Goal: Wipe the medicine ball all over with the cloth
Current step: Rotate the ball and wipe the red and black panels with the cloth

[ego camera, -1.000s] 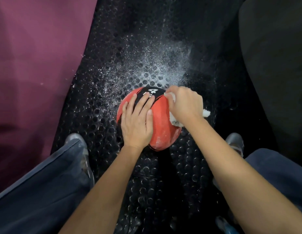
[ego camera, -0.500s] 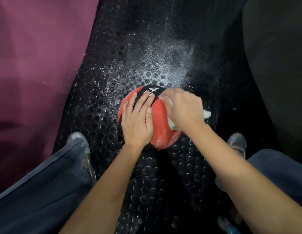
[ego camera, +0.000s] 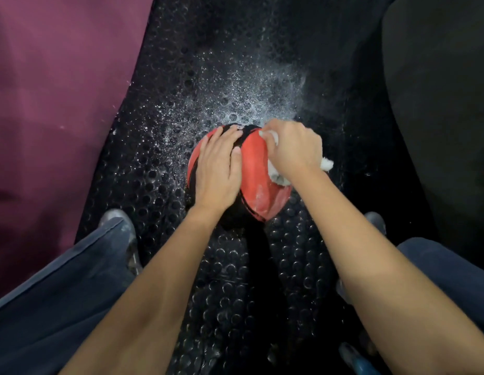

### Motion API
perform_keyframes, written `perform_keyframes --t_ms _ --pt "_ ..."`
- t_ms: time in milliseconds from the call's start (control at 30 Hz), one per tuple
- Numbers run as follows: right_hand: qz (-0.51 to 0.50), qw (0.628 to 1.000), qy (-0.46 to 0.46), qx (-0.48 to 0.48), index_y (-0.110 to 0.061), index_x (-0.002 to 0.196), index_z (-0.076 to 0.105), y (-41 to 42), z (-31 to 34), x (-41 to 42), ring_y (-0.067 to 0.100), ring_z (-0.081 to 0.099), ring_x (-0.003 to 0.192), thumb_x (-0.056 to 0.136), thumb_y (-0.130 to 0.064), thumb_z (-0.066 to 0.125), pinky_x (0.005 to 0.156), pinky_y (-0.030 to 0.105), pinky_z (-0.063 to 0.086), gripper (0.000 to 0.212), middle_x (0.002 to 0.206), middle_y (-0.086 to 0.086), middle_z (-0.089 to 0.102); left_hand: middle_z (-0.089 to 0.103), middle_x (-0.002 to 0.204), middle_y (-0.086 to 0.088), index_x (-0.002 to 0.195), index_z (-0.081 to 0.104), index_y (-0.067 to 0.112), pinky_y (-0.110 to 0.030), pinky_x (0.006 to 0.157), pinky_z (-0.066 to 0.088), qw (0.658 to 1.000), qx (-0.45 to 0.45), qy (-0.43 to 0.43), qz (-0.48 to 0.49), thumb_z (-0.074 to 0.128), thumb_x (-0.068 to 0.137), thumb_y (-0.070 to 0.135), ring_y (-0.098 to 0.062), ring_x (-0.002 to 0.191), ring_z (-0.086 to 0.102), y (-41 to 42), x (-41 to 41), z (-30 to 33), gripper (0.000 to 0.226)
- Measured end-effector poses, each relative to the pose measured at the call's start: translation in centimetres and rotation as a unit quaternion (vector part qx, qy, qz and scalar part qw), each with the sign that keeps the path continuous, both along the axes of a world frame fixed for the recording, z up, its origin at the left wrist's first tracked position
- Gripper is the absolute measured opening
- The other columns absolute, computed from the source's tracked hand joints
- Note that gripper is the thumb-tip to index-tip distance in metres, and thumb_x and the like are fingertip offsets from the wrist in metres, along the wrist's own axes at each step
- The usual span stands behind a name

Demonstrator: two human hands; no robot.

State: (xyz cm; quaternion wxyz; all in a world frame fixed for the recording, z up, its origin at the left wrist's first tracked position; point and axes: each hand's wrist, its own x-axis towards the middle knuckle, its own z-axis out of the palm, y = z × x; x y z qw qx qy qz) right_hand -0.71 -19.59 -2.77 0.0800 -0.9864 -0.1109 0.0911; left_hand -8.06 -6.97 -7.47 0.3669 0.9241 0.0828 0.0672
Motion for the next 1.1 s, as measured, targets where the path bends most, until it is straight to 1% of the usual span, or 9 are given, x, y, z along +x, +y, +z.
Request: perform_keyframes --t_ms 133,300,433,500,633,733,767,933,1100 --pt "0.029 0.999 0.011 -0.008 -0.028 0.114 0.061 -0.2 -0.2 2.4 0.029 0.061 0.096 0.100 -0.035 0.040 0.070 0.033 0.037 0.026 0.105 0.004 0.066 0.049 0.145 -0.002 0.136 0.054 0.013 -0.015 0.115 0.002 0.999 0.017 -0.028 -0.001 0.028 0.101 0.024 -0.019 0.141 0.034 -0.5 0.1 -0.4 0.045" --pt "0.097 0.993 -0.051 -0.054 -0.021 0.117 0.057 0.4 0.2 0.7 0.029 0.060 0.096 0.101 -0.031 0.037 0.065 0.034 0.034 0.028 0.109 0.006 0.060 0.055 0.140 -0.001 0.130 0.060 0.014 -0.027 0.118 0.013 0.998 0.016 -0.042 0.050 0.028 0.098 0.022 -0.018 0.138 0.040 -1.1 0.7 -0.8 0.046" --pt "0.098 0.988 -0.120 -0.006 -0.019 0.090 0.068 -0.2 0.0 -5.0 0.026 0.060 0.069 0.088 -0.024 0.059 0.044 0.028 0.032 0.010 0.084 0.004 0.062 0.057 0.138 -0.001 0.129 0.061 0.013 -0.039 0.118 0.022 0.997 0.000 -0.049 0.054 0.027 0.097 0.021 -0.020 0.137 0.042 -0.7 1.3 -0.9 0.047" --pt "0.105 0.984 -0.145 -0.002 -0.019 0.083 0.068 -0.4 -0.2 -5.0 0.025 0.059 0.064 0.085 -0.023 0.063 0.041 0.026 0.031 0.007 0.078 0.004 0.061 0.056 0.139 -0.001 0.130 0.060 0.013 -0.033 0.118 0.017 0.997 -0.001 -0.053 0.055 0.028 0.097 0.021 -0.020 0.137 0.041 -1.1 1.1 -0.9 0.047" --pt "0.100 0.986 -0.126 -0.032 -0.020 0.103 0.064 1.2 0.2 -2.4 0.025 0.060 0.087 0.096 -0.025 0.049 0.054 0.031 0.030 0.017 0.097 0.006 0.060 0.055 0.140 0.001 0.130 0.060 0.014 -0.021 0.116 0.009 0.997 0.009 -0.052 0.059 0.028 0.097 0.021 -0.018 0.138 0.039 -1.5 0.7 -1.0 0.046" --pt "0.090 0.985 -0.146 -0.022 -0.020 0.080 0.068 1.0 0.3 -4.7 0.023 0.058 0.062 0.080 -0.022 0.070 0.044 0.025 0.024 0.003 0.072 0.003 0.058 0.055 0.140 0.001 0.130 0.060 0.014 -0.017 0.115 0.007 0.996 -0.001 -0.046 0.073 0.026 0.097 0.022 -0.018 0.138 0.040 -1.2 1.1 -1.0 0.048" --pt "0.097 0.981 -0.165 -0.016 -0.020 0.075 0.068 0.6 -0.2 -5.6 0.021 0.056 0.057 0.076 -0.021 0.075 0.042 0.023 0.022 0.007 0.068 0.002 0.057 0.055 0.140 0.001 0.130 0.060 0.014 -0.017 0.115 0.006 0.996 0.000 -0.047 0.074 0.026 0.097 0.021 -0.018 0.138 0.040 -1.1 1.2 -1.0 0.048" --pt "0.100 0.972 -0.210 -0.007 -0.020 0.066 0.065 1.0 0.4 -4.1 0.021 0.055 0.054 0.070 -0.022 0.080 0.042 0.022 0.020 0.016 0.063 0.002 0.055 0.056 0.139 0.000 0.128 0.061 0.014 -0.020 0.115 0.009 0.996 0.012 -0.062 0.063 0.030 0.098 0.021 -0.020 0.137 0.041 -1.5 0.8 -1.1 0.044" --pt "0.124 0.966 -0.227 -0.019 -0.020 0.074 0.063 -0.2 -0.6 -7.4 0.019 0.051 0.054 0.072 -0.017 0.076 0.040 0.028 0.028 0.013 0.063 0.001 0.051 0.056 0.139 -0.001 0.128 0.061 0.013 -0.022 0.115 0.011 0.996 -0.007 -0.049 0.070 0.026 0.096 0.021 -0.021 0.137 0.041 -1.0 1.2 -0.9 0.049"
